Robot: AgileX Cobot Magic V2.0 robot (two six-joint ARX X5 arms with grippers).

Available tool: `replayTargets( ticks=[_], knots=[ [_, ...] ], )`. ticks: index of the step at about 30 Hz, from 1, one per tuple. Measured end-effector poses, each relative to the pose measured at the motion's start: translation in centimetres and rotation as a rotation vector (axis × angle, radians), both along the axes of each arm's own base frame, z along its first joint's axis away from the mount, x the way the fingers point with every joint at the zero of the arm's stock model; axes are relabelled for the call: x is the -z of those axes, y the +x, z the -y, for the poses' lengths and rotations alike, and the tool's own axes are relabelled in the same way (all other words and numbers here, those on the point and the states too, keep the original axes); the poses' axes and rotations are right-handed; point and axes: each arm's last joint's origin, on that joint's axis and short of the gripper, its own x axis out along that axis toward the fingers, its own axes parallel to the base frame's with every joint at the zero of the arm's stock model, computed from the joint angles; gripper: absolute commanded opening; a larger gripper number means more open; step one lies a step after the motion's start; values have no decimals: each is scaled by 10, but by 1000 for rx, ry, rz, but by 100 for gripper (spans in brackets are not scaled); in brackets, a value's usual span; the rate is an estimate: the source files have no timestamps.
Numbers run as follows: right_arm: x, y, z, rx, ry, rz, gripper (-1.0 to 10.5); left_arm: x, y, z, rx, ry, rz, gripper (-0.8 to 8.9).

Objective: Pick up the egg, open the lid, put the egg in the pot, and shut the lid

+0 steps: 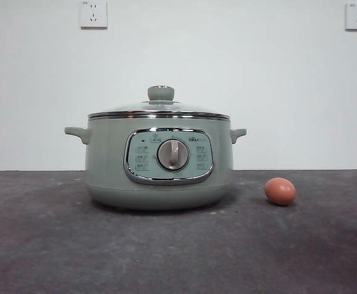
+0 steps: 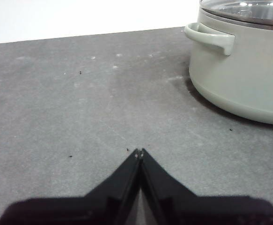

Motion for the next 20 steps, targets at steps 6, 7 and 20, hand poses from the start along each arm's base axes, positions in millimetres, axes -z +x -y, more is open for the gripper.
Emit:
replayTargets(
  ticks=[6, 7, 20],
  knots=[
    [0, 0, 0, 18, 90, -7, -11, 0, 0, 0, -9, -61, -13, -6],
    [-1, 0, 0, 21, 108, -8, -11, -1, -1, 0, -7, -74, -24, -6],
    [-100, -15, -2, -55, 194, 120, -12, -84, -8, 4, 92, -222, -14, -6]
  ],
)
